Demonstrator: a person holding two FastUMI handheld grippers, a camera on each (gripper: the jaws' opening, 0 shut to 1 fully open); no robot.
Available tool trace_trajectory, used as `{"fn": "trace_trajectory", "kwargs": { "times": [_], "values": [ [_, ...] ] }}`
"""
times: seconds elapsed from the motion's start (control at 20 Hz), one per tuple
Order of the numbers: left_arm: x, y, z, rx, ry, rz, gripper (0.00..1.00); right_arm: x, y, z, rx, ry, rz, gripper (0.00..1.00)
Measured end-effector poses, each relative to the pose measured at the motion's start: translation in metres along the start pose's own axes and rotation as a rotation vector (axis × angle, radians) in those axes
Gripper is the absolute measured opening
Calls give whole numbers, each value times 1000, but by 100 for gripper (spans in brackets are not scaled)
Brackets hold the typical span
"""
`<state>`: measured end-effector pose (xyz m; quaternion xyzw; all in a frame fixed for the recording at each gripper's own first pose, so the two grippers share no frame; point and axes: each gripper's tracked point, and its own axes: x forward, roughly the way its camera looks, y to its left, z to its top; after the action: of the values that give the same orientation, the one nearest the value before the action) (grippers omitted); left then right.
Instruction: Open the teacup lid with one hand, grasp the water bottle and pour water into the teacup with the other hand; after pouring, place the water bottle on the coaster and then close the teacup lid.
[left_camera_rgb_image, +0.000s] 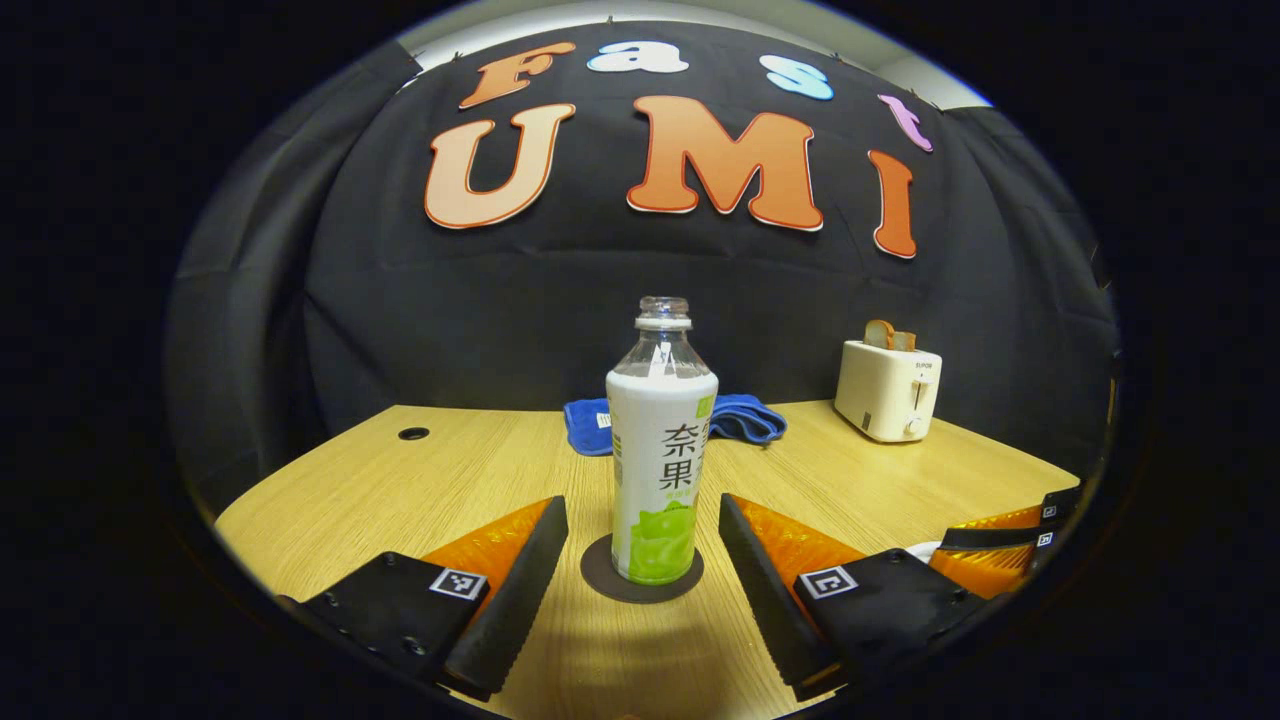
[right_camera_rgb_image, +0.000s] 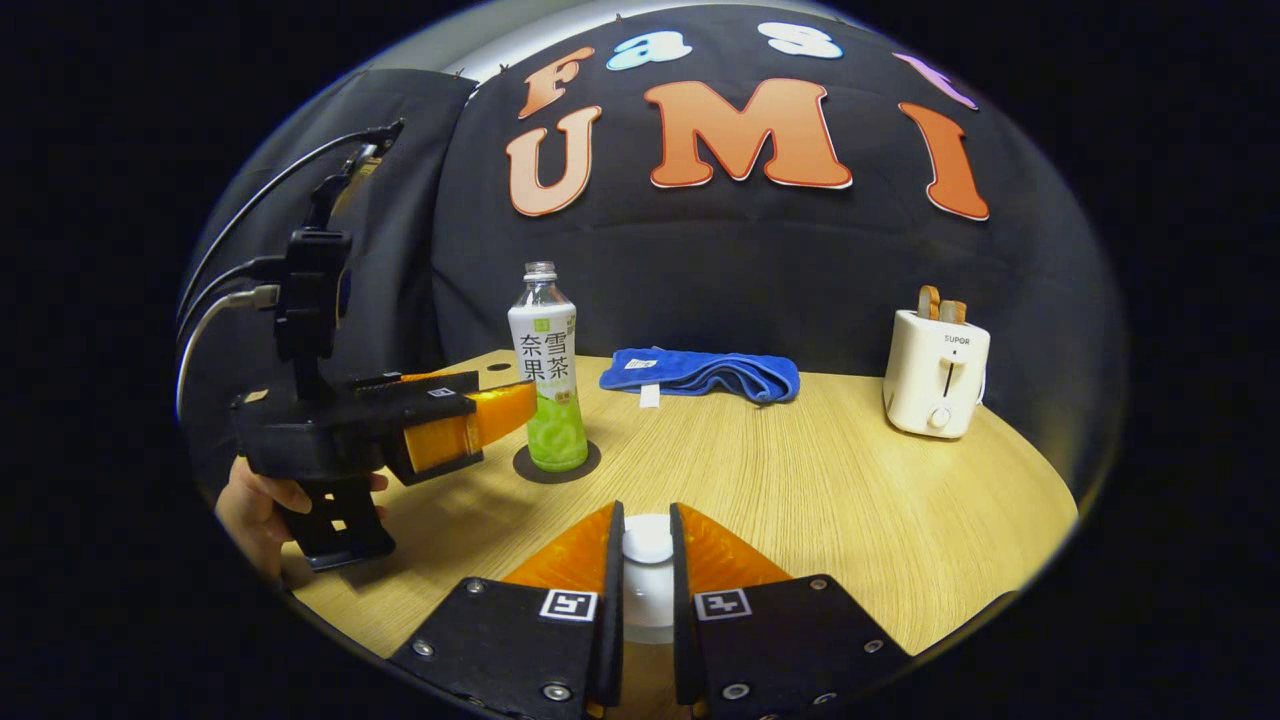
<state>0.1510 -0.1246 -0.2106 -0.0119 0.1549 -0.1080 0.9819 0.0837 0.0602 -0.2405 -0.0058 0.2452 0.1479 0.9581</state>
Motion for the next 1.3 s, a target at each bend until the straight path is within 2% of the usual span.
{"fn": "trace_trajectory", "kwargs": {
  "times": [0.2,0.25,0.3,0.35,0.45,0.55,0.8,0.85,0.9,1.0,1.3],
  "values": [
    [-15,6,16,-11,-48,11,98,-2,-6,2,12,-2,-44,28],
    [-19,6,23,-10,-66,14,96,0,-5,3,17,-10,-48,42],
    [-22,8,26,-8,-77,24,97,0,-6,7,20,-19,-61,51],
    [-25,12,29,-8,-82,39,97,0,-7,11,25,-33,-81,66],
    [-35,13,37,-7,-101,43,98,-7,-2,27,40,-80,-88,77],
    [-46,16,48,9,-124,55,97,-17,2,47,39,-131,-85,81],
    [-82,22,68,9,-136,69,95,-49,16,82,59,-209,-72,81],
    [-92,25,75,6,-144,77,97,-58,16,88,62,-224,-78,81],
    [-102,27,82,3,-155,81,95,-65,14,92,60,-227,-93,81],
    [-123,34,97,-5,-178,102,97,-81,13,96,50,-217,-104,81],
    [-168,48,130,-11,-261,135,95,-113,8,120,35,-279,-126,81]
  ]
}}
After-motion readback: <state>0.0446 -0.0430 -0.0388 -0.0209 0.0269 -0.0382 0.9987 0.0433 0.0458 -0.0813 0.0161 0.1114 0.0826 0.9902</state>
